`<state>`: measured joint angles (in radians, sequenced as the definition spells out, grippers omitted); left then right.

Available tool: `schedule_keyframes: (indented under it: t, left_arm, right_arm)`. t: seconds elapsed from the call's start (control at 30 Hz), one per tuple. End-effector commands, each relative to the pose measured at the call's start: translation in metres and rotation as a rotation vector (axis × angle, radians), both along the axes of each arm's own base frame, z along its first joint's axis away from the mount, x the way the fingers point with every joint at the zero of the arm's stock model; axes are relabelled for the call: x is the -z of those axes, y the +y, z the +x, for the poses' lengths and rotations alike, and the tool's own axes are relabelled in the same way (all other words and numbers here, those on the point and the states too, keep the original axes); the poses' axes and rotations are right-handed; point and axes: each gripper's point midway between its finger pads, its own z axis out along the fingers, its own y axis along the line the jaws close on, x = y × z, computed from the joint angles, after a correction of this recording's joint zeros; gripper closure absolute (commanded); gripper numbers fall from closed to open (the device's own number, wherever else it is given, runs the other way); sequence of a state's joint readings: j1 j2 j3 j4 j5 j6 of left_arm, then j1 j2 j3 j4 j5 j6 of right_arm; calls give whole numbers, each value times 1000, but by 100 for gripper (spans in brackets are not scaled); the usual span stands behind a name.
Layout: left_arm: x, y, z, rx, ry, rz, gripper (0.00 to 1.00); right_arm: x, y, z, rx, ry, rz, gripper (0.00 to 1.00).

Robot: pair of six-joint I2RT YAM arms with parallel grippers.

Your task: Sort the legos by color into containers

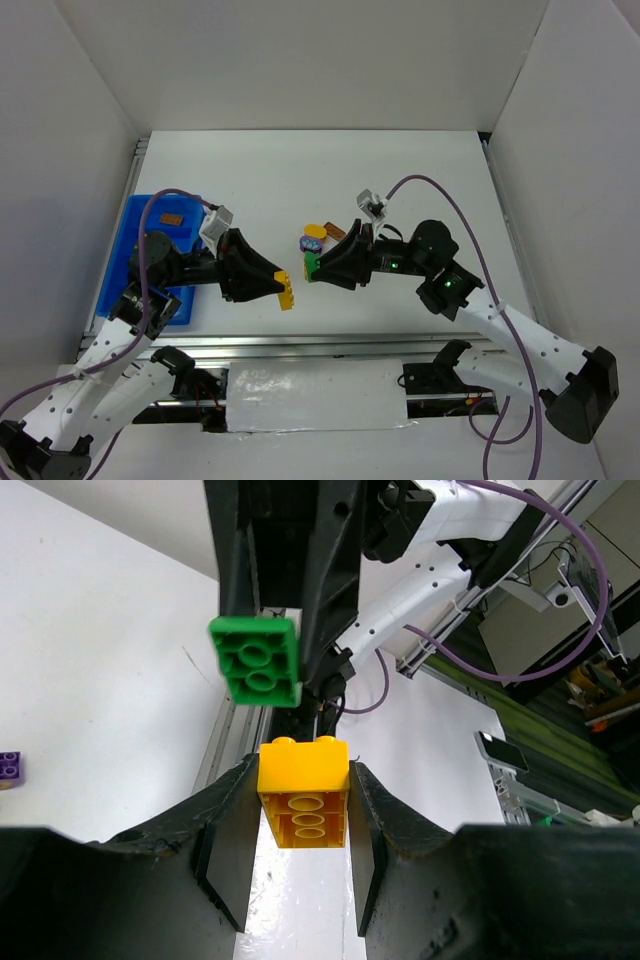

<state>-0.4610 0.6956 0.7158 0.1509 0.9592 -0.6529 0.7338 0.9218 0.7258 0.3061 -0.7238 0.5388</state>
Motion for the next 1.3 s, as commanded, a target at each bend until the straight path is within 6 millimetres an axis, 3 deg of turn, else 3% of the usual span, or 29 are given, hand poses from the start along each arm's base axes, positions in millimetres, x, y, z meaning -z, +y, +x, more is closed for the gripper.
schedule_keyframes:
  t: [0.0, 0.07, 0.13, 0.17, 0.2, 0.27, 0.3, 0.33, 0.37, 0.4, 0.47, 0.5, 0.53, 0.57, 0.6, 0.63, 0.7, 0.73, 0.8, 0.83, 0.87, 0.93, 0.97, 1.1, 1.27]
  left_arm:
    - [-21, 1, -7, 25, -102, -38, 100]
    - [-21, 1, -6, 18, -100, -46, 100]
    - [-15, 3, 8, -70, -62, -16, 100]
    - [-25, 7, 20, -156, -98, 4, 100]
    - [-3, 22, 53, -381, 16, 101, 100]
    - [-6, 46, 88, -625, 52, 174, 100]
    - [16, 92, 119, -953, 155, 275, 100]
    - [13, 115, 135, -1127, 238, 261, 100]
    - [20, 143, 143, -1303, 309, 274, 100]
    - [38, 193, 140, -1578, 378, 357, 100]
    - [43, 237, 141, -1817, 511, 285, 100]
    - [42, 251, 145, -1872, 525, 238, 100]
    - [53, 259, 149, -1897, 551, 227, 100]
    - [59, 286, 153, -1989, 587, 187, 100]
    - [58, 297, 164, -2014, 586, 128, 100]
    - [77, 320, 172, -2046, 684, 127, 100]
    - [89, 339, 186, -2067, 746, 85, 100]
    - [109, 357, 187, -2155, 798, 78, 100]
    - [119, 373, 199, -2189, 804, 25, 100]
    - [137, 377, 203, -2201, 828, 35, 100]
    - [131, 383, 214, -2216, 772, -18, 100]
    - [147, 388, 220, -2227, 786, -28, 100]
    - [145, 390, 228, -2217, 758, -52, 100]
    - [188, 399, 235, -2244, 857, -32, 100]
    - [186, 402, 258, -2184, 805, -164, 100]
  right_arm:
    - [-28, -6, -17, -65, -85, 79, 100]
    - [-29, -6, -18, -76, -87, 88, 100]
    - [-21, -8, -6, -1, -75, 47, 100]
    - [-21, -10, 2, 50, -71, 43, 100]
    - [-14, -15, 17, 141, -45, 14, 100]
    - [-15, -24, 28, 226, -53, -4, 100]
    - [-10, -30, 38, 297, -34, -22, 100]
    - [-9, -34, 38, 319, -31, -15, 100]
    - [-8, -35, 38, 329, -30, -9, 100]
    - [-9, -36, 38, 328, -36, 1, 100]
    - [-4, -32, 33, 294, -15, 0, 100]
    - [-4, -32, 32, 283, -15, 7, 100]
    - [-3, -30, 29, 263, -11, 5, 100]
    - [-1, -30, 28, 256, -6, 4, 100]
    - [1, -30, 26, 252, -2, 0, 100]
    - [4, -31, 25, 247, 3, -6, 100]
    - [4, -33, 20, 237, -6, -7, 100]
    - [7, -34, 19, 237, -7, -11, 100]
    - [9, -37, 15, 232, -15, -18, 100]
    - [10, -38, 13, 227, -23, -25, 100]
    - [12, -38, 11, 218, -24, -32, 100]
    - [15, -39, 9, 212, -35, -37, 100]
    - [17, -39, 8, 209, -33, -45, 100]
    - [19, -40, 7, 204, -46, -54, 100]
    - [22, -40, 4, 186, -56, -69, 100]
